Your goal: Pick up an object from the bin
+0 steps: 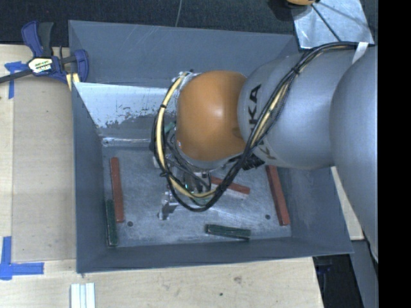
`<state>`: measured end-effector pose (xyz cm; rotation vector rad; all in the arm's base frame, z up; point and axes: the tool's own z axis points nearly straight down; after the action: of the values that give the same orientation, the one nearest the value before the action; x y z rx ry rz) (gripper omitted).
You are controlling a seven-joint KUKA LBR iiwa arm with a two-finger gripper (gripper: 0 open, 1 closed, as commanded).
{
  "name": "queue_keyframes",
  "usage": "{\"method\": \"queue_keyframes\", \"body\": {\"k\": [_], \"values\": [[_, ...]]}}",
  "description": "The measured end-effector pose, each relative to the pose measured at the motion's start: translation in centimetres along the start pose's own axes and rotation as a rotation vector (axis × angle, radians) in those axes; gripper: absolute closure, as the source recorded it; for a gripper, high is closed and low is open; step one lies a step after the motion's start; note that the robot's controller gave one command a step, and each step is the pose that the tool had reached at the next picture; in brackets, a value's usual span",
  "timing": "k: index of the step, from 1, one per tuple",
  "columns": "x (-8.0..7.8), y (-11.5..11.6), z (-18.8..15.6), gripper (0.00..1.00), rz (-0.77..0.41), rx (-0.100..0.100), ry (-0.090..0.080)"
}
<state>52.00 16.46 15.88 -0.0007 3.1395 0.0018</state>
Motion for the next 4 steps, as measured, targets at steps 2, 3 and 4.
{"method": "queue_keyframes", "body": {"k": [2,3,4], "values": [[-2.8,-7.1,7.8,0.0,-0.157,0.002,-0.005],[-2.9,-7.0,8.3,0.0,-0.176,0.001,-0.006],[-1.9,-10.7,8.2,1.0,-0.393,-0.002,-0.027]]}}
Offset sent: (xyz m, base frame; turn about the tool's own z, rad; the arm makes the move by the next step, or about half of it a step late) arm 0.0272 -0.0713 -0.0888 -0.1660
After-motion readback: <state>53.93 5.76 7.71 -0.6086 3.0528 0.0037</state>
